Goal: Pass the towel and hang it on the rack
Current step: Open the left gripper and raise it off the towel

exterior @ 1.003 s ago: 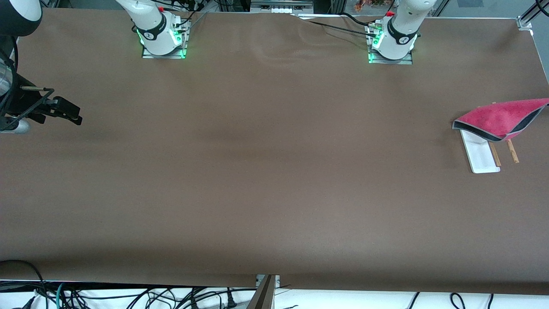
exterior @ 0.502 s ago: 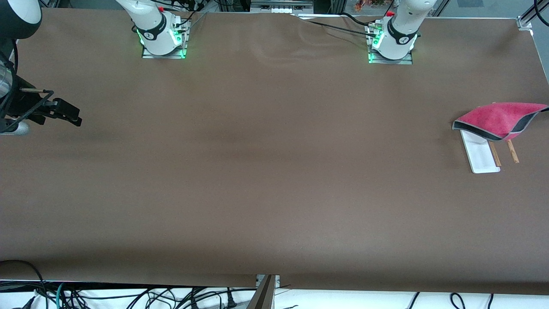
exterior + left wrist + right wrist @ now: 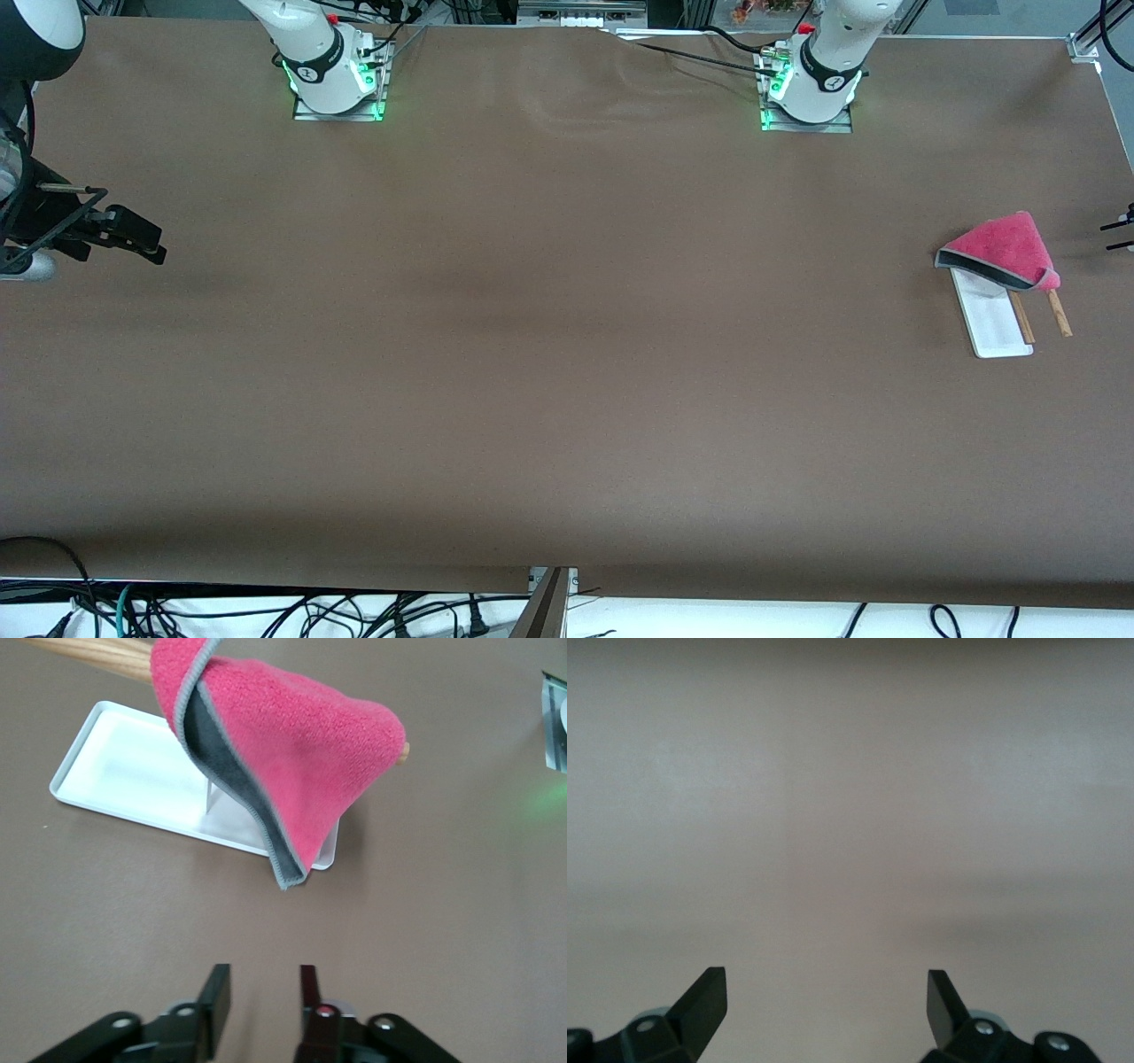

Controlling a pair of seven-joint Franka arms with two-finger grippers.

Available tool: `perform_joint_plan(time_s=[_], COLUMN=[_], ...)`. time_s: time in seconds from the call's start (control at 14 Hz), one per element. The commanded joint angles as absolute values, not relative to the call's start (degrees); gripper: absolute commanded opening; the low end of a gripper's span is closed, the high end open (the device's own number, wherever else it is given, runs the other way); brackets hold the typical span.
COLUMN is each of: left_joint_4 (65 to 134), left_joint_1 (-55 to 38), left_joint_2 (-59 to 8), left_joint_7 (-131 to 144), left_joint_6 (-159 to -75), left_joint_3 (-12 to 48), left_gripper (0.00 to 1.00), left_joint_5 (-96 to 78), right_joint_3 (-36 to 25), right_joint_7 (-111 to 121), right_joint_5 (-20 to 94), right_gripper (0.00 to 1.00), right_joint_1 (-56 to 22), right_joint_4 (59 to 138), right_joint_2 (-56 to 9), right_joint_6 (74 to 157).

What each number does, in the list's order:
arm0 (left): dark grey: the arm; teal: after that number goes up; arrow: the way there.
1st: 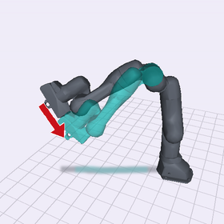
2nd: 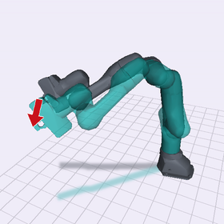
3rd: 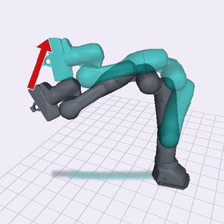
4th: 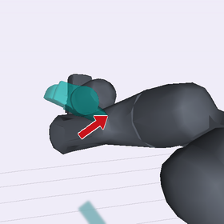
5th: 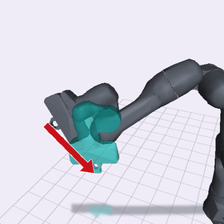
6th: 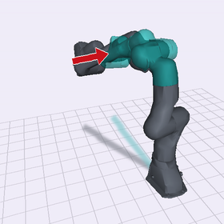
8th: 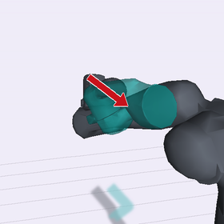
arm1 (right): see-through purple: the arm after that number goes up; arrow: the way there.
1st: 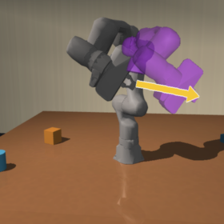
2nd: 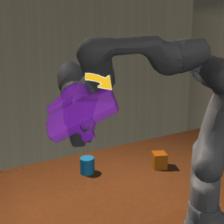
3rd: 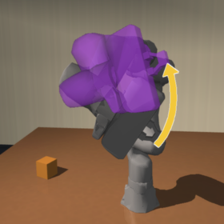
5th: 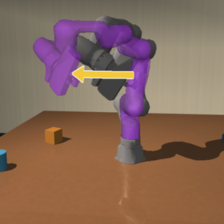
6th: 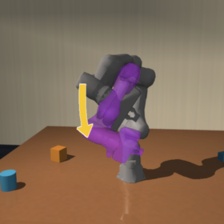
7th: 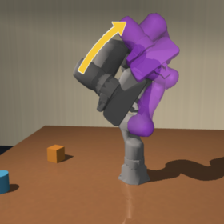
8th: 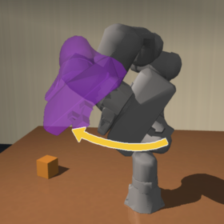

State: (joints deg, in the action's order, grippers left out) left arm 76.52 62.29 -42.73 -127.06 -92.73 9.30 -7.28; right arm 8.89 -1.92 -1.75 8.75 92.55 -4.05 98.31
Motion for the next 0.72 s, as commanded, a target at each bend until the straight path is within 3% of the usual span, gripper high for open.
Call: perform_joint_plan(time_s=[0.0, 0.64], left_joint_4=[72.3, 60.8], left_joint_1=[62.3, 51.2], left_joint_2=[-43.9, -41.0], left_joint_7=[-130.5, -121.5], left_joint_6=[-92.4, -90.0], left_joint_3=[9.6, 11.1], left_gripper=[1.00, 1.00], left_joint_5=[-6.9, -6.7], right_joint_3=[9.1, 9.2], right_joint_7=[-2.0, -1.9], right_joint_5=[-2.2, -3.1], right_gripper=[1.00, 1.00], right_joint_1=[8.9, 8.7], right_joint_4=[91.2, 90.4], right_joint_2=[-4.8, -5.4], right_joint_6=[98.5, 98.5])
